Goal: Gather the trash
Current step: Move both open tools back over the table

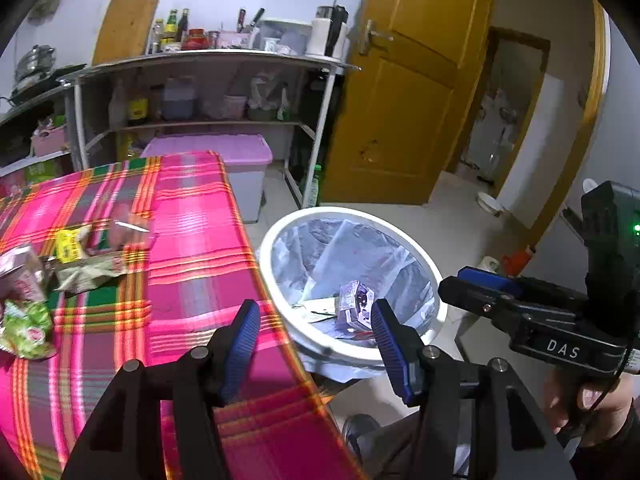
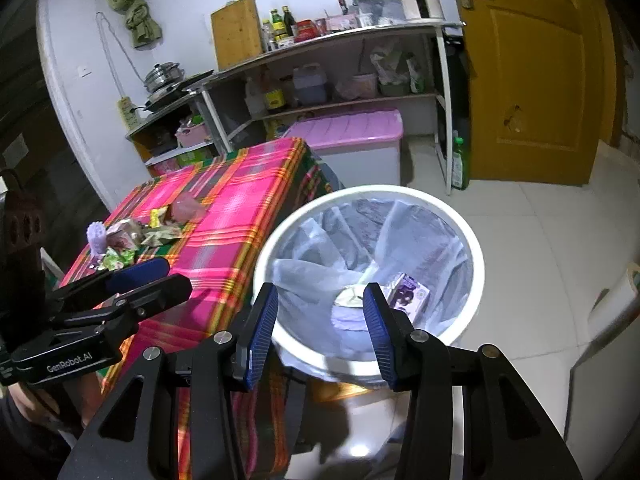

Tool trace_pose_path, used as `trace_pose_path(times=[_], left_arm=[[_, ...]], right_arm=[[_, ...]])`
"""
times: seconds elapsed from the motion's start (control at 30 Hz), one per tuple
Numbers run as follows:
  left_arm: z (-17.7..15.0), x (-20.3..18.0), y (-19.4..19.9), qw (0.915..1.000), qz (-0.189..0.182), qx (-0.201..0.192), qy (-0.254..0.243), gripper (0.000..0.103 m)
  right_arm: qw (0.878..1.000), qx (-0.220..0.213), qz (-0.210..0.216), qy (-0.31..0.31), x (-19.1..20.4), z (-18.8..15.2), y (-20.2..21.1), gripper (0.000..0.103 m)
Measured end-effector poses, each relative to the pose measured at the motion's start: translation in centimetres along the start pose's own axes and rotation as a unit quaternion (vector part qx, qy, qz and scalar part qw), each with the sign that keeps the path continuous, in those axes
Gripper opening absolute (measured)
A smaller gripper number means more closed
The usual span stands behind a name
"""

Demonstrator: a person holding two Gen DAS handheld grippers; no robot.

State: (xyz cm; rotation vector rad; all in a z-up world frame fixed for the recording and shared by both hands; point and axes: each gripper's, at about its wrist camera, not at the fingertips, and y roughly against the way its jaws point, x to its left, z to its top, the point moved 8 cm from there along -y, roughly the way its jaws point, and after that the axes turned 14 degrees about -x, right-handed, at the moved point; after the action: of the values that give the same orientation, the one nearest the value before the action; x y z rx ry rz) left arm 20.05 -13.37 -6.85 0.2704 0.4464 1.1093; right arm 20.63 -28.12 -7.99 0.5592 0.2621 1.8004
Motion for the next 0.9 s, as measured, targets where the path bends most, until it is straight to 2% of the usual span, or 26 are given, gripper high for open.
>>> trace_pose_path(times=[0.53,0.9], left_arm=[[0.4,4.8,6.3,0.9973,0.053,-0.040,0.031,0.057],[-0.5,8.6,9.5,0.9924,0.098,-0.056,0.048,0.057]], right_arm=[[0.997,-0.003,0.048,0.065,7.5,0.0,0.6,0.046],[0.990,-0.006,0.105,0.097,11.2,-1.0,0.2,0.046]])
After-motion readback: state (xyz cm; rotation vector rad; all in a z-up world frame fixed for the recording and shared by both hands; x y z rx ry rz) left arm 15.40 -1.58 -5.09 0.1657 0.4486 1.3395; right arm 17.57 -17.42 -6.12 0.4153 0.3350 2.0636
